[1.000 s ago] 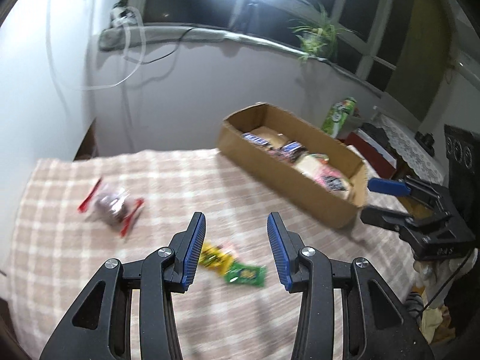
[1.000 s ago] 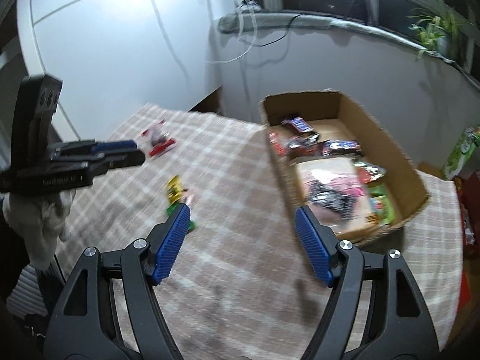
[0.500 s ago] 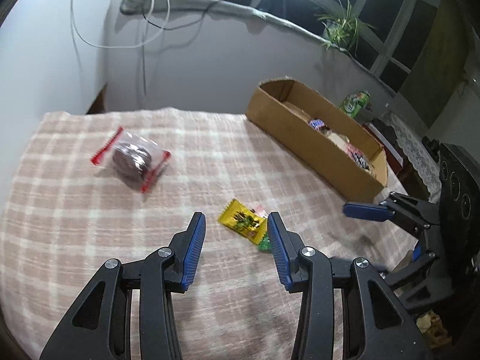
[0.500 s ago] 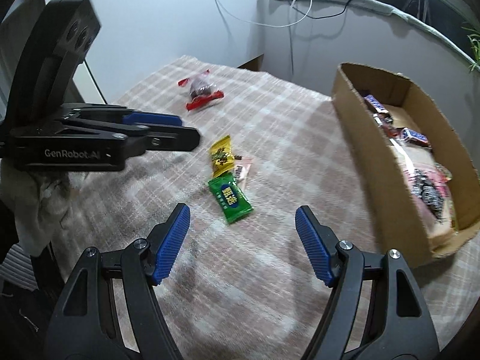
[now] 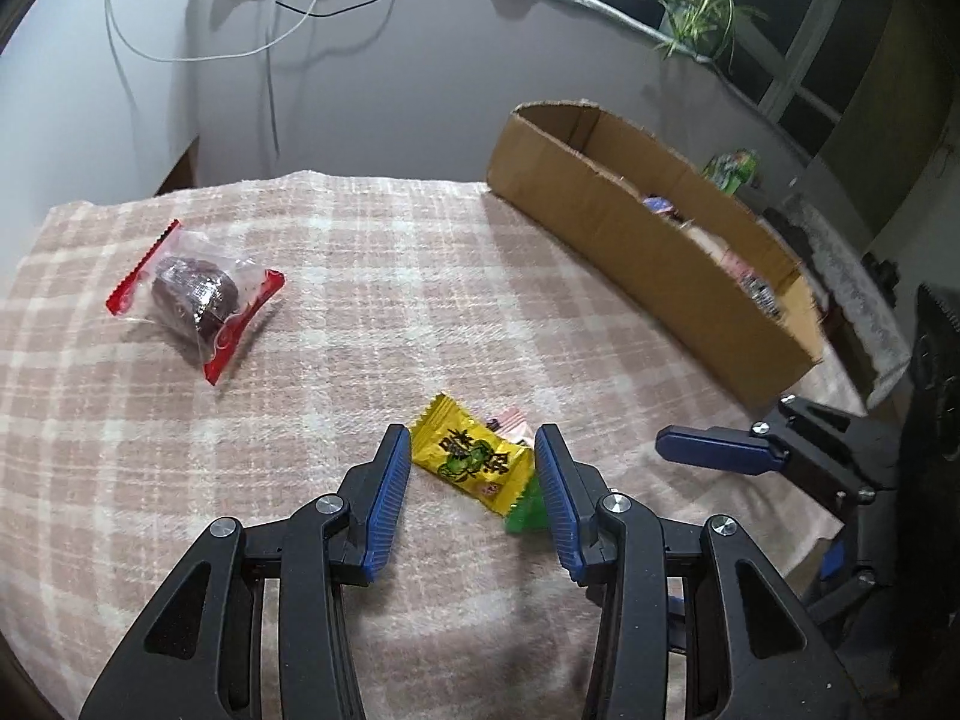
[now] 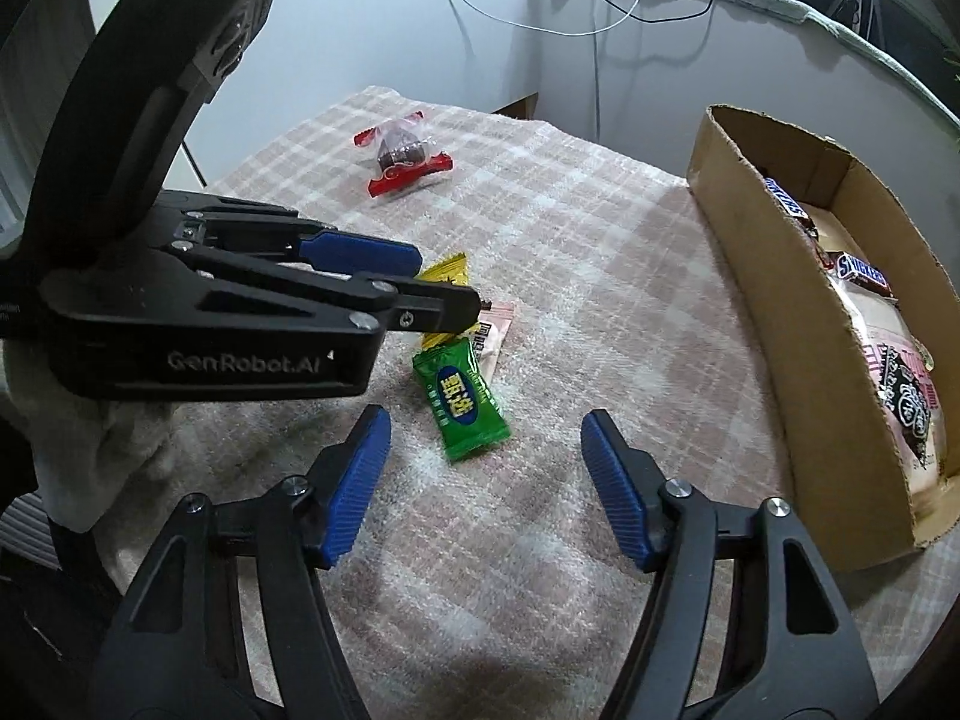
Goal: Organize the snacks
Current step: 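Grasp the yellow candy wrapper with the left tool while the right tool grasps the green candy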
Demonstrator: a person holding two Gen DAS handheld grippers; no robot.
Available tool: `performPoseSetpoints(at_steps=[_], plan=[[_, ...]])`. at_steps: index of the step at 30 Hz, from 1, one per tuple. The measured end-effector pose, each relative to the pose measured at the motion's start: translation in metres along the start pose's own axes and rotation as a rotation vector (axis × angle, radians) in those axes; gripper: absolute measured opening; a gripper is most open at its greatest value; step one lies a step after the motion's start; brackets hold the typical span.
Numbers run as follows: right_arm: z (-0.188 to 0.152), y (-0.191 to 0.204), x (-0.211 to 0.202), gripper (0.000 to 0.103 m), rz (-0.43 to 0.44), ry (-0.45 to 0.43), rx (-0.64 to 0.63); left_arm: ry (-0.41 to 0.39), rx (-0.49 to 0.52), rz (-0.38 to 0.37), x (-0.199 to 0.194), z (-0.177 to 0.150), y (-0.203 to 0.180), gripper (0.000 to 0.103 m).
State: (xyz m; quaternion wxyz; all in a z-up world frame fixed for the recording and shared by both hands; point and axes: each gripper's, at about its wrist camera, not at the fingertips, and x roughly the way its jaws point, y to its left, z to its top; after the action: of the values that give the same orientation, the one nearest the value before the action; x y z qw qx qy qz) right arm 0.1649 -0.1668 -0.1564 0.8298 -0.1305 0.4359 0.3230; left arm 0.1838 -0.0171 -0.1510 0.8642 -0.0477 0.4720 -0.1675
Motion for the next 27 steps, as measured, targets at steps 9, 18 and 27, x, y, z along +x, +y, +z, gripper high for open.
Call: performPoseSetpoints(at_steps=[9, 18, 27], plan=[[0.003, 0.004, 0.010, 0.063, 0.009, 0.007, -0.022, 0.006, 0.035, 0.046, 0.006, -0.003, 0.000, 0.041], [0.009, 0.013, 0.019, 0.062, 0.002, 0.013, -0.059, -0.006, 0.064, 0.076, 0.006, -0.003, 0.004, 0.029], [0.011, 0.015, 0.019, 0.023, 0.002, 0.031, -0.082, -0.018, 0.066, 0.068, 0.005, -0.004, 0.009, 0.026]])
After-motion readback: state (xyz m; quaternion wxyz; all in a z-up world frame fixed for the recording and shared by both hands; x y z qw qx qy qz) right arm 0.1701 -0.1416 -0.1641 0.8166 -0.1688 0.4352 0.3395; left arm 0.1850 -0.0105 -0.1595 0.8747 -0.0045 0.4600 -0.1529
